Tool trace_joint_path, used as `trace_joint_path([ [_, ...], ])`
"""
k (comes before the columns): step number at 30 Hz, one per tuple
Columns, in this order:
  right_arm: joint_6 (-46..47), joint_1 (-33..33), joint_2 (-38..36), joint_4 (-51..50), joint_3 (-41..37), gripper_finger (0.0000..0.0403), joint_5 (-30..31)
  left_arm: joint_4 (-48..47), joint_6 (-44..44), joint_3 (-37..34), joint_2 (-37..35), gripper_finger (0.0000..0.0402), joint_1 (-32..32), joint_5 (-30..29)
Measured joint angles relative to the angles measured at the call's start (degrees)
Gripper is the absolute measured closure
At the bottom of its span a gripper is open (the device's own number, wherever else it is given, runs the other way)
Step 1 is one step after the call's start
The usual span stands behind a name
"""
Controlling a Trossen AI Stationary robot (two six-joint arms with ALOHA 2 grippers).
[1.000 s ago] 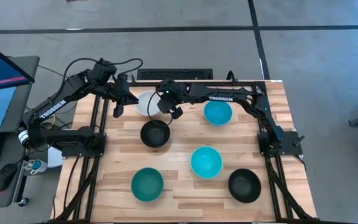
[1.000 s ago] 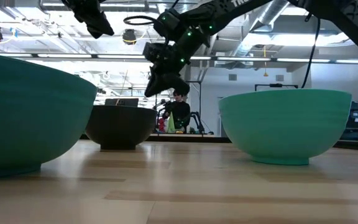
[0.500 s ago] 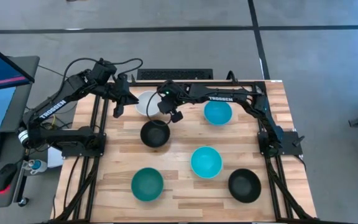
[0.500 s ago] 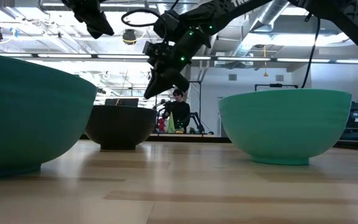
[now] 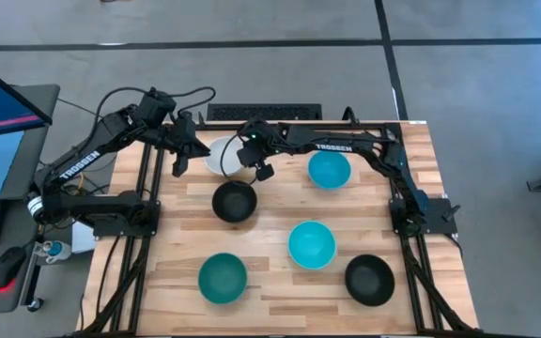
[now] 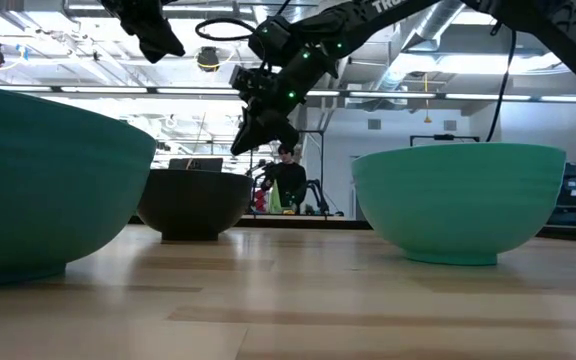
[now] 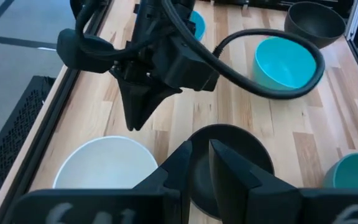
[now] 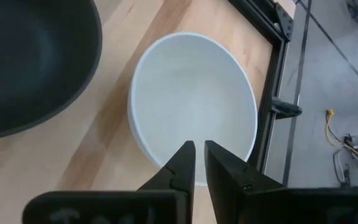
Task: Nest bowls inside each other
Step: Stack the black bowl on the blue bowl
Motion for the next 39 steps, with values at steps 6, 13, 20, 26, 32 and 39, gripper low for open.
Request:
trace_joint_path([
  [6, 3.3, 1.2, 0.0, 3.5, 0.0, 0.0344, -0.1, 0.3, -0.2, 0.0, 0.0, 0.0356, 0.0, 0.0],
  [13, 10.1, 2.7, 0.0, -4.9, 0.0, 0.0344, -4.5, 0.3, 0.4, 0.0, 0.0, 0.0356, 0.0, 0.0],
  [20, 16.5, 2.5, 0.0, -24.0, 0.0, 0.0344, -4.6, 0.4, 1.7, 0.0, 0.0, 0.0356, 0.0, 0.0],
  [26, 19.2, 3.2, -0.4, -23.4, 0.4, 0.0344, -6.9, 0.4, 2.2, 0.0, 0.0, 0.0356, 0.0, 0.2],
  [32, 21.0, 6.2, -0.5, -25.7, 4.2, 0.0344, -6.9, 0.5, 2.2, 0.0, 0.0, 0.0356, 0.0, 0.4],
  [39, 21.4, 8.6, -0.7, -29.8, 8.4, 0.0344, -4.9, 0.4, 2.4, 0.0, 0.0, 0.0356, 0.0, 1.6],
])
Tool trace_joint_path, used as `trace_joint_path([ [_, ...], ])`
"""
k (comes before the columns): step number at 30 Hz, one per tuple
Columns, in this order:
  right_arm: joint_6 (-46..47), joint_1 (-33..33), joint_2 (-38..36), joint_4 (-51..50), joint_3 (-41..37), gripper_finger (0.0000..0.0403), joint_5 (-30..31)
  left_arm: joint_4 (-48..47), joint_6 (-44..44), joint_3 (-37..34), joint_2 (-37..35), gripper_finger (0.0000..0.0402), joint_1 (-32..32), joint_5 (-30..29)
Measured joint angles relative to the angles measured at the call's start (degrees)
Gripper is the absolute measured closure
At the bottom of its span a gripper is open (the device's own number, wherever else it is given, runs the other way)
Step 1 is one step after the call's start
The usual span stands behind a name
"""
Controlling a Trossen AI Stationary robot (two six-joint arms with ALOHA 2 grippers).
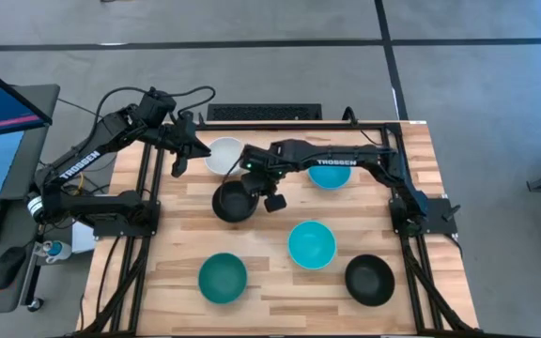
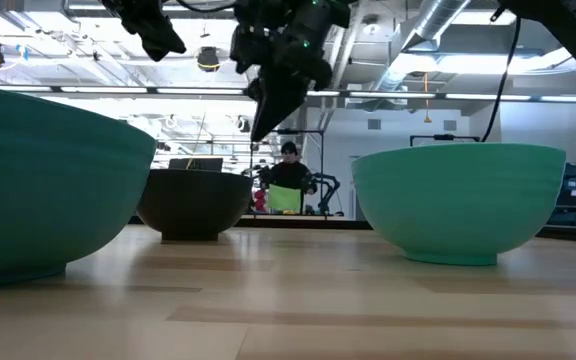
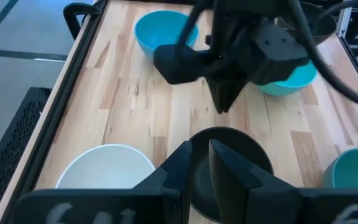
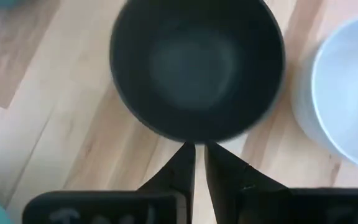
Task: Nest bowls inside each other
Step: Stack the black bowl on the blue bowl
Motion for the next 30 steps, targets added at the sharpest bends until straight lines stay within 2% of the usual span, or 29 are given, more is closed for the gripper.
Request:
trace_joint_path([
  [3, 3.1, -1.7, -0.9, -0.5, -0.3, 0.0344, -0.5, 0.0, 0.5, 0.0, 0.0, 0.0356, 0.0, 0.1],
  [9, 5.2, -6.0, -2.5, 1.4, -0.3, 0.0344, -9.4, -0.3, 1.1, 0.0, 0.0, 0.0356, 0.0, 0.1],
  [16, 5.5, -6.7, -4.5, 3.3, -0.3, 0.0344, -15.8, -2.8, 1.0, 0.0, 0.0, 0.0356, 0.0, 0.1],
  [25, 8.2, -3.9, -4.1, 9.2, -7.1, 0.0344, -16.9, -2.6, 0.6, 0.0, 0.0, 0.0356, 0.0, 0.1],
  [30, 9.4, -4.8, -4.1, 13.6, -10.1, 0.0344, -16.5, -2.6, 0.6, 0.0, 0.0, 0.0356, 0.0, 0.2],
])
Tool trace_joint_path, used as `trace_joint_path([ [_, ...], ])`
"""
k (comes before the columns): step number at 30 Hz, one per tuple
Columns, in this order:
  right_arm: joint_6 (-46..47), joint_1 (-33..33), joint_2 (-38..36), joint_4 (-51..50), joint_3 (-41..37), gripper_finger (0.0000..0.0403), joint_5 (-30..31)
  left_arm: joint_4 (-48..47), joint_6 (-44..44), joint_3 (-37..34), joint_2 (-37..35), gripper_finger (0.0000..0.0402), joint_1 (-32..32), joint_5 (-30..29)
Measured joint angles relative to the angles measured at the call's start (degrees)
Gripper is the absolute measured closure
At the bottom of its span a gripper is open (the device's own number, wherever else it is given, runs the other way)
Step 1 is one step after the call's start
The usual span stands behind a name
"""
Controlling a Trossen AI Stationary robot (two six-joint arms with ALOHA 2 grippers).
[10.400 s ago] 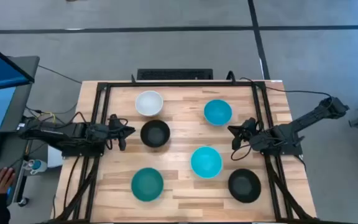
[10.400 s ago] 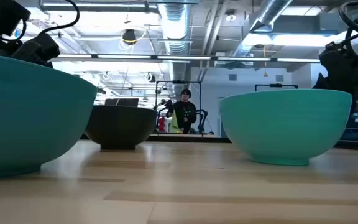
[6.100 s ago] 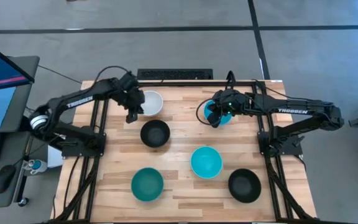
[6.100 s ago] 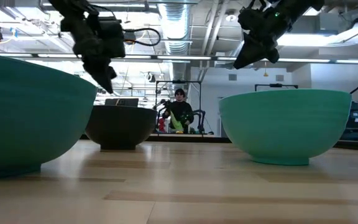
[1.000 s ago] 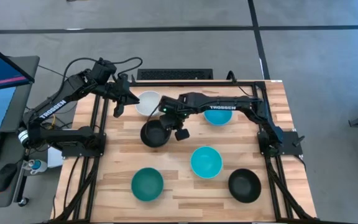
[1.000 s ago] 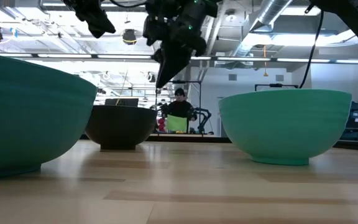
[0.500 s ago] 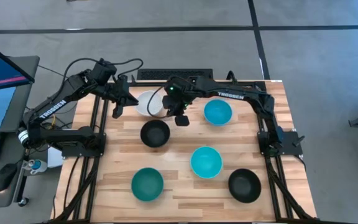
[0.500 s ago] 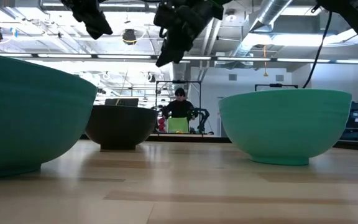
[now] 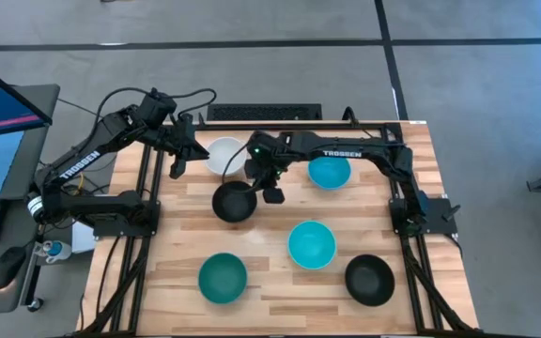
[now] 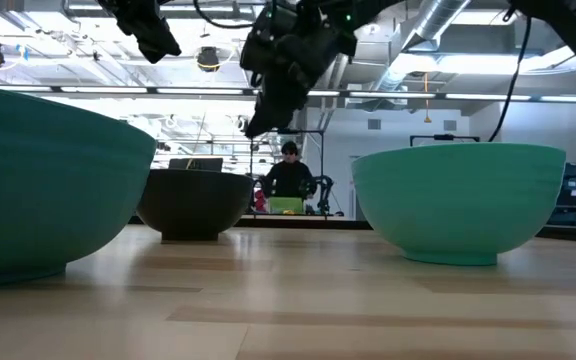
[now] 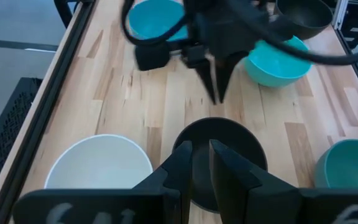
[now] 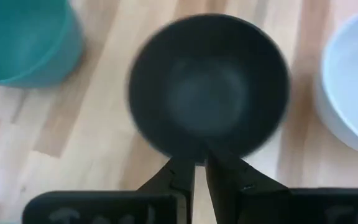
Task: Nest bowls inside each other
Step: Stack the black bowl on the blue bowl
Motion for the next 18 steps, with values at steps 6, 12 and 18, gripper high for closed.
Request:
trace_joint_path([
  [6, 5.2, -1.9, 0.0, 0.6, -0.4, 0.0342, 0.1, 0.0, 0.0, 0.0, 0.0, 0.0356, 0.0, 0.0],
  [12, 6.2, -1.9, 0.0, 0.3, -0.4, 0.0326, 0.5, 0.0, 0.0, 0.0, 0.0, 0.0356, 0.0, 0.1],
  [18, 5.6, -0.4, 0.0, 0.1, -1.7, 0.031, 1.0, 0.0, -0.1, 0.0, 0.0, 0.0356, 0.0, 0.1],
])
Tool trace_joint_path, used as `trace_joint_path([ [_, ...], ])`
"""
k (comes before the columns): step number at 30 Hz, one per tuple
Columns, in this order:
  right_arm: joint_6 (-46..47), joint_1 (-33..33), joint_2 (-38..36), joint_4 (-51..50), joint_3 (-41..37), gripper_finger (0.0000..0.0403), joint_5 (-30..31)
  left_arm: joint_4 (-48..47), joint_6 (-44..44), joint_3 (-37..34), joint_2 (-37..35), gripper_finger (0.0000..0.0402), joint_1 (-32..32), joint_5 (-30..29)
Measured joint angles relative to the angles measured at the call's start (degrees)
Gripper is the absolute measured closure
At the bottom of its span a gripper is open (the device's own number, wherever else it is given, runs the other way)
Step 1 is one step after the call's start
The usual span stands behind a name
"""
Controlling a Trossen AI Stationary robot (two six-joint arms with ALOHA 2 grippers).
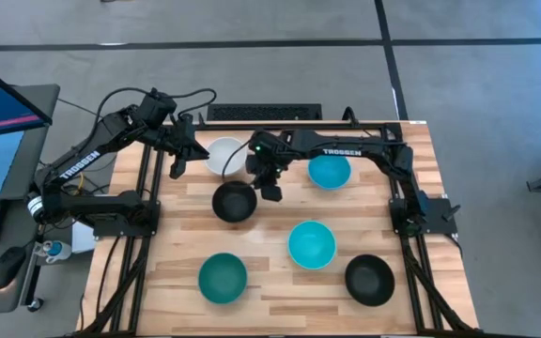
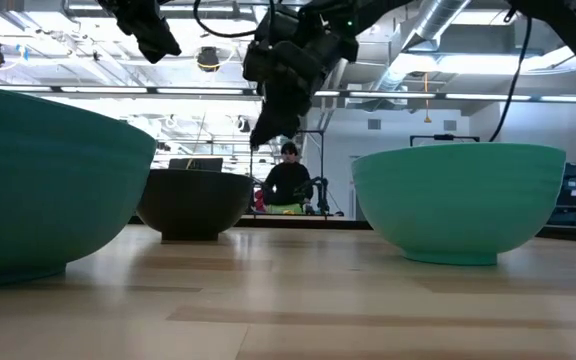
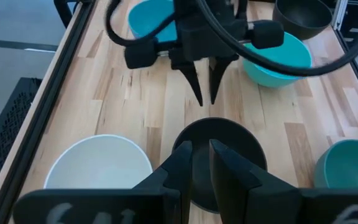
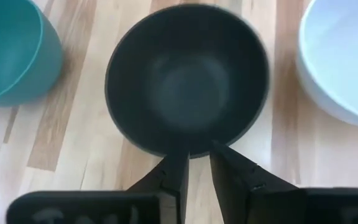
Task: Nest bowls inside each other
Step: Stack the black bowl on the blue bowl
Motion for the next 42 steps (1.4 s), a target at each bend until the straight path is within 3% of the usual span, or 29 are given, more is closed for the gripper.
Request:
trace_joint_path([
  [11, -0.3, 1.1, 0.0, 5.7, -3.4, 0.0294, 1.9, 0.0, 0.1, 0.0, 0.0, 0.0356, 0.0, 0.0],
  [18, -12.9, 4.0, 0.0, -1.9, -3.4, 0.0291, 3.2, 0.0, 0.1, 0.0, 0.0, 0.0356, 0.0, 0.0],
  [28, -35.0, 6.6, 0.0, 2.5, -3.4, 0.0289, 17.9, 0.0, 0.1, 0.0, 0.0, 0.0356, 0.0, 0.0],
  [36, -37.3, 7.1, 0.0, 3.5, -3.4, 0.0289, 18.0, 0.0, 0.1, 0.0, 0.0, 0.0356, 0.0, 0.0],
  [42, -44.8, 9.0, 2.4, 2.0, -3.6, 0.0289, 19.7, 0.0, 0.0, 0.0, 0.0, 0.0356, 0.0, 0.0],
])
